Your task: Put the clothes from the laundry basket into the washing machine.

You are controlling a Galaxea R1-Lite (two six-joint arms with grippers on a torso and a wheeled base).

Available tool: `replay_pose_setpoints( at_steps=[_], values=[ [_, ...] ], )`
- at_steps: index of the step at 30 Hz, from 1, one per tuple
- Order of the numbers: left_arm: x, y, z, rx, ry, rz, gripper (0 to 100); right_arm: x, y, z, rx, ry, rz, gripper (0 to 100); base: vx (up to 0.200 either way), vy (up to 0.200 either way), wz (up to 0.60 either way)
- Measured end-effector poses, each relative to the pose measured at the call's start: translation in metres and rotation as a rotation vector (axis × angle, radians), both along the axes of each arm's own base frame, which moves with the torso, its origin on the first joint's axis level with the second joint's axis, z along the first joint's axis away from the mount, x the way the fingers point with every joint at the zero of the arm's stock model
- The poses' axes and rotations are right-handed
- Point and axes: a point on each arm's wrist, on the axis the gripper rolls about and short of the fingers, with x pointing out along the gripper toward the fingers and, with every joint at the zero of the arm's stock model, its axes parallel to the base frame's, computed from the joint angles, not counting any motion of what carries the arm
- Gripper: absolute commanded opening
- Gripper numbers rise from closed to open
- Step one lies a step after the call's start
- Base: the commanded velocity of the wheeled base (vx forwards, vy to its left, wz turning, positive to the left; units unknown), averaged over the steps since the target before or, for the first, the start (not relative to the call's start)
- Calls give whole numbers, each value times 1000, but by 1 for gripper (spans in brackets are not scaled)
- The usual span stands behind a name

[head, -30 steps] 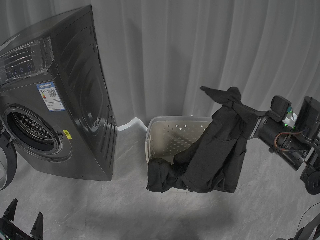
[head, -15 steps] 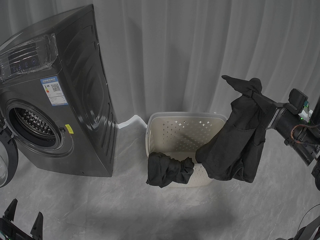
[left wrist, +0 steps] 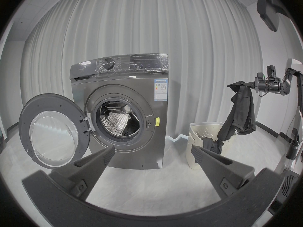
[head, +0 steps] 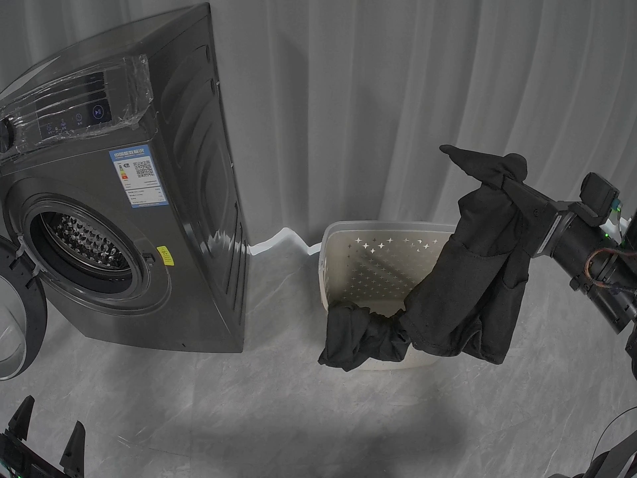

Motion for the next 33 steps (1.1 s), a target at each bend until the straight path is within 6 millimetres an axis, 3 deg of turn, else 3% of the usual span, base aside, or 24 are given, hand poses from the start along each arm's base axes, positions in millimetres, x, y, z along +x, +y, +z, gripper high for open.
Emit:
replay_pose_setpoints(
  at_steps=[18,24,33],
  values=[
    [0,0,0,0,0,0,100,-11,14,1,8,-12,89,0,0,200,0],
    [0,0,0,-1,0,-1,100,-12,15,0,7,-11,99,0,0,0,0],
    [0,0,0,-1,0,-1,100,-14,15,-3,1,1,105,0,-200,0,0]
  ],
)
